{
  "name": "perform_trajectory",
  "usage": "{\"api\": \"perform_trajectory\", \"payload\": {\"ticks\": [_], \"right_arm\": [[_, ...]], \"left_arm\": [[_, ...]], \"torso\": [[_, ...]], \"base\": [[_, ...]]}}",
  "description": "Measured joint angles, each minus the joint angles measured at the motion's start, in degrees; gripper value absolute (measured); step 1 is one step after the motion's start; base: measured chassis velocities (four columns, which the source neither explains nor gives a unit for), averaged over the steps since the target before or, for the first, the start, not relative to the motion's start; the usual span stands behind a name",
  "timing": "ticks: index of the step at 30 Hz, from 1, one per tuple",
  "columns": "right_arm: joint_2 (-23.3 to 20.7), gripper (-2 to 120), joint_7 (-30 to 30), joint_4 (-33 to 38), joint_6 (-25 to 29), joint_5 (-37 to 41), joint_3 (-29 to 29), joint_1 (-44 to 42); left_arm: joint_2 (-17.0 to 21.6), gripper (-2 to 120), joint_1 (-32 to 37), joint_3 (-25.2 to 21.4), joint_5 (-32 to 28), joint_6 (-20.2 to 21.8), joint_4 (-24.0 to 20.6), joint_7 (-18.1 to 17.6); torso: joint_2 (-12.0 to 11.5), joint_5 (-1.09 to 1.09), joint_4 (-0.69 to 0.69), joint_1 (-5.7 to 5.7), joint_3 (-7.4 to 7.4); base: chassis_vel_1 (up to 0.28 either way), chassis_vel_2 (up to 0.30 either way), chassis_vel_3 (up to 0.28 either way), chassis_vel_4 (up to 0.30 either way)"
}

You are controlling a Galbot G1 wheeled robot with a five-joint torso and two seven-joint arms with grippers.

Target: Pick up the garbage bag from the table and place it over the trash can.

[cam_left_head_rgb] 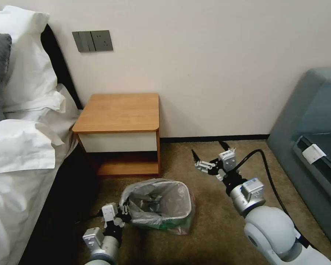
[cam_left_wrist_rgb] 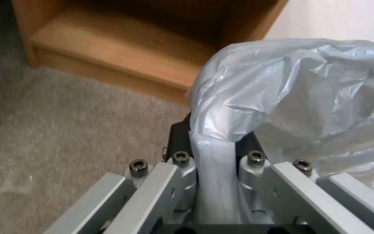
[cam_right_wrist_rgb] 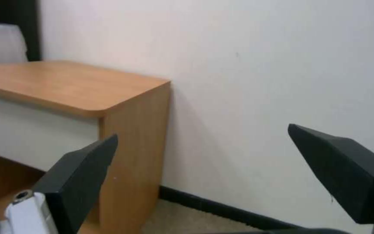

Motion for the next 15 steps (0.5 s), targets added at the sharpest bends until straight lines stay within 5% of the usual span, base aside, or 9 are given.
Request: {"api": "perform_trajectory", "payload": {"ticks": [12,15], "right_arm": [[0.7,100,-1.3,0.1,0.9,0.4,3.1,-2.1],[0.8,100,-1.3,0.1,0.9,0.4,3.2,-2.0]], "left_arm": [[-0.1,8,-0.6,0.0,-0.1,3.6,0.8,-1.4],[-0.1,16,-0.9,0.0,-0.1,4.0,1.0,-1.5]], "torso": [[0.0,0.01,0.0,0.0,0.0],[0.0,0.01,0.0,0.0,0.0]], "base": [[0.0,0.0,0.0,0.0],[0.0,0.0,0.0,0.0]]}}
